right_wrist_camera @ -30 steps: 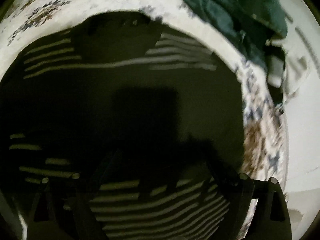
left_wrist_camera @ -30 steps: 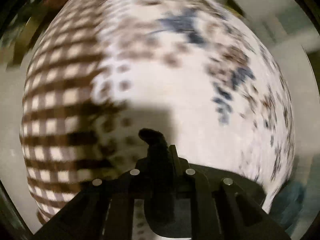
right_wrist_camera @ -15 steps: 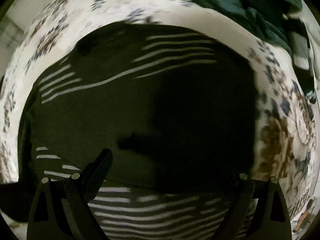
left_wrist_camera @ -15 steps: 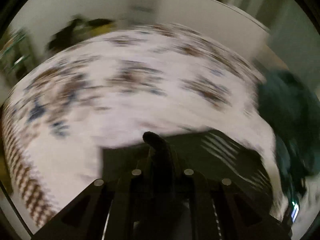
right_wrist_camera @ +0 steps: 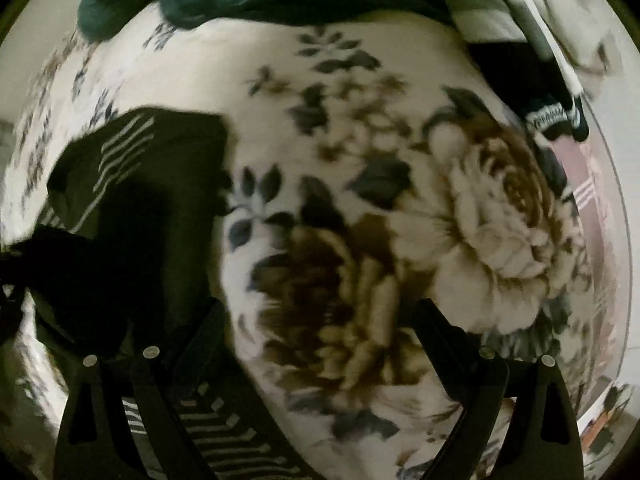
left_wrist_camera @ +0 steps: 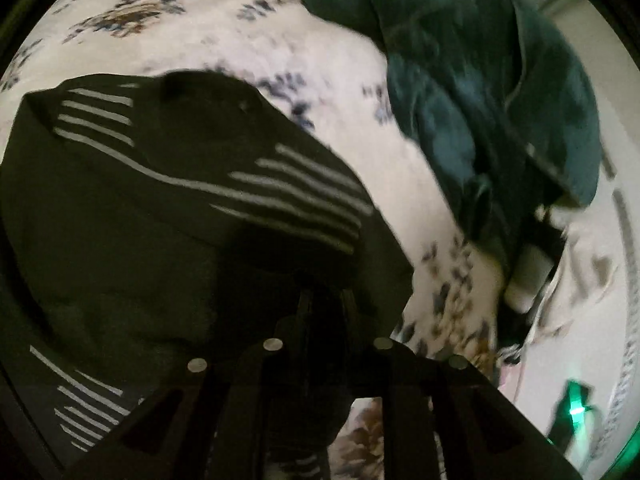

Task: Fold small clothes

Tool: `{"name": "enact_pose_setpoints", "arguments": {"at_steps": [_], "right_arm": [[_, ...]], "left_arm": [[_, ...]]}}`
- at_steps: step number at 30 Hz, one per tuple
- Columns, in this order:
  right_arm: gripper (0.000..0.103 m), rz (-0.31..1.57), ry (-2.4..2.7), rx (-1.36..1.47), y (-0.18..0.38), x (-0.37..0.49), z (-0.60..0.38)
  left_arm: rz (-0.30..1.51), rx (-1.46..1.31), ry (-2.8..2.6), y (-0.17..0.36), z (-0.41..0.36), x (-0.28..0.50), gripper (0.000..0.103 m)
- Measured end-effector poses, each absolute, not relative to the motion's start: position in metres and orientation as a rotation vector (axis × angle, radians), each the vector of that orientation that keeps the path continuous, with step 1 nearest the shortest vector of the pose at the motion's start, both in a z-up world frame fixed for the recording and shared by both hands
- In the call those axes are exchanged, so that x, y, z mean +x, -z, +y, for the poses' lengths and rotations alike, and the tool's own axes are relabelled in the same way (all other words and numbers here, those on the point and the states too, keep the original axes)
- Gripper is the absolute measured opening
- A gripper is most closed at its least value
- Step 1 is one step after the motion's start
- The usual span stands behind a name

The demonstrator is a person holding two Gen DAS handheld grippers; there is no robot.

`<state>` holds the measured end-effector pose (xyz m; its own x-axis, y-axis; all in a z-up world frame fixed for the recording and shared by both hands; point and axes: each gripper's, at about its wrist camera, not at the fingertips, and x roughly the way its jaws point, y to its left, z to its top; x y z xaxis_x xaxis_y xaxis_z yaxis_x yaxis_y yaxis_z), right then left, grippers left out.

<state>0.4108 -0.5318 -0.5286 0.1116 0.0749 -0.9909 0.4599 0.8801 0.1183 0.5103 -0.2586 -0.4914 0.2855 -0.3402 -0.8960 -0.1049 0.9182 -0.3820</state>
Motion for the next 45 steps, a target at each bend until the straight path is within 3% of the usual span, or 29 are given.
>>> {"name": "enact_pose_setpoints", "arguments": {"at_steps": [1,2,4,9,14,19,21,23,24,25,27,28,33,41,45], "right_arm": [[0.096,1.435,0.280,0.465,0.525,0.411,-0.536],[0.096,1.426,0.264,0.474,0.523,0.412,-0.539],[0.096,1.405,0.218,0.503,0.517,0.416,-0.542],[0.096,1.371,0.063,0.627,0.503,0.442,-0.513],[0.096,1.378,-0.053,0.653,0.517,0.484,-0.450],[0.077,1.555,-0.052,0.559,0.559,0.511,-0.391],[0.076,1.602,0.002,0.525,0.576,0.511,-0.379],[0.055,1.600,0.051,0.486,0.586,0.507,-0.371],[0.012,1.595,0.082,0.445,0.588,0.505,-0.367],[0.005,1.567,0.100,0.450,0.584,0.503,-0.368],[0.004,1.497,0.117,0.469,0.570,0.497,-0.373],[0.004,1.432,0.118,0.466,0.552,0.493,-0.377],[0.004,1.249,0.168,0.366,0.505,0.472,-0.389],[0.008,1.461,0.135,0.379,0.557,0.458,-0.419],[0.048,1.334,0.172,0.458,0.520,0.463,-0.444]], "left_arm": [[1.291,-0.347,0.147,0.490,-0.263,0.509,0.031],[1.290,-0.317,0.147,0.487,-0.264,0.507,0.054],[1.264,-0.281,0.139,0.476,-0.248,0.502,0.080],[1.152,-0.074,-0.175,0.441,-0.137,0.479,0.083],[1.143,0.132,-0.588,0.450,-0.004,0.465,0.083],[1.159,0.087,-0.758,0.459,0.074,0.458,0.083],[1.154,0.047,-0.768,0.461,0.088,0.453,0.083],[1.161,0.014,-0.751,0.467,0.091,0.453,0.083],[1.170,-0.006,-0.741,0.469,0.090,0.455,0.083],[1.183,-0.041,-0.724,0.474,0.091,0.456,0.083],[1.195,-0.105,-0.687,0.479,0.090,0.461,0.088],[1.195,-0.122,-0.673,0.478,0.085,0.467,0.097],[1.168,-0.157,-0.600,0.475,0.075,0.481,0.099],[1.244,-0.050,-0.507,0.516,0.056,0.517,0.099],[1.312,0.046,-0.483,0.547,0.053,0.529,0.099]]}}
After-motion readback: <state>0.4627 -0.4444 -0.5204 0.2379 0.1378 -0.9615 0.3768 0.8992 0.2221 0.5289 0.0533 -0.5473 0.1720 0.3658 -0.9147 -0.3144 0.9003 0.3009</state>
